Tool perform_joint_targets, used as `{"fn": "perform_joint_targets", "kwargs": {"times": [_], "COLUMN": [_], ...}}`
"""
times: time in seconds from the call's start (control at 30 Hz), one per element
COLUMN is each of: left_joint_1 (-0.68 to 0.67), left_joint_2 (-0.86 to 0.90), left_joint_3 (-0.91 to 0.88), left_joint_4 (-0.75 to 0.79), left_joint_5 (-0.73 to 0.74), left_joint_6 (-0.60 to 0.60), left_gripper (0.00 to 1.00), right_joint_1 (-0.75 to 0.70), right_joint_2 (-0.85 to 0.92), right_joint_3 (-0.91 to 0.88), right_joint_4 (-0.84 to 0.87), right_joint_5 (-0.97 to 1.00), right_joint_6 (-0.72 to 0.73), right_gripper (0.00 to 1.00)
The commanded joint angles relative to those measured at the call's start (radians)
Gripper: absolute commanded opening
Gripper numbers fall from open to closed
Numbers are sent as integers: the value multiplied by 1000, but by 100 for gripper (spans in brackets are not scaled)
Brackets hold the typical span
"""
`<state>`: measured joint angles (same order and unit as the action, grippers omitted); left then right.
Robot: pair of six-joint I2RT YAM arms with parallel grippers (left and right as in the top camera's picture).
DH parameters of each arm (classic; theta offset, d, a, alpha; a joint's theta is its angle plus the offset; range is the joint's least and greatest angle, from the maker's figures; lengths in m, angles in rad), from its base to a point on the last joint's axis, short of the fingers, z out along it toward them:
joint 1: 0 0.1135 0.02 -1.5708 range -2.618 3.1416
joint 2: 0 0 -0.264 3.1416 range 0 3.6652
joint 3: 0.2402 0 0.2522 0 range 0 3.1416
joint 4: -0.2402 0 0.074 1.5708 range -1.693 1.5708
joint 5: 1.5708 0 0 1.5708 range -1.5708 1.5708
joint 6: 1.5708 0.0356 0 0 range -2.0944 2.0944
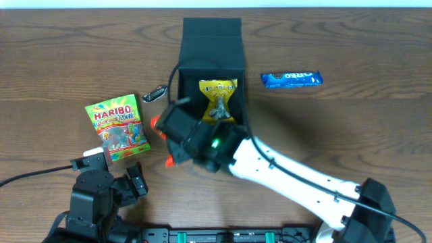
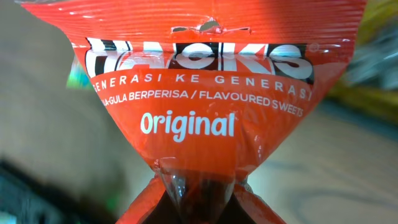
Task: Pack container
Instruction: 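Carry the red bag into the box beside the yellow bag, release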
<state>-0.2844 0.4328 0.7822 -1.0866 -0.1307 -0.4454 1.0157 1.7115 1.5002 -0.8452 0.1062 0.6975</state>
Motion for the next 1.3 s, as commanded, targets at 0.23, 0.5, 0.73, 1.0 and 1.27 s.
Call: {"fn": "perform_joint_targets", "kwargs": {"times": [0.23,0.5,0.73,1.0,1.27], "left_joint_1": [-4,-4,-4,-4,-4], "left_joint_2": [-6,-6,-6,-6,-6], "left_joint_3": [21,21,21,21,21], "left_joint_4": [-1,1,1,2,2], "left_joint_5": [27,27,26,23,23], "left_joint_6": [-4,-4,-4,-3,0], "left_gripper": [95,95,95,95,95], "right_joint_1": [-251,-254,-257,-247,-245], "right_joint_2": [2,98,188,239,334], "right_joint_3": [26,26,26,26,26], "right_joint_4": [153,252,254,274,294], "right_joint_5": [147,71,52,35,6], "right_joint_6": [124,89,64,18,-8], "right_gripper": [1,1,1,1,1]}}
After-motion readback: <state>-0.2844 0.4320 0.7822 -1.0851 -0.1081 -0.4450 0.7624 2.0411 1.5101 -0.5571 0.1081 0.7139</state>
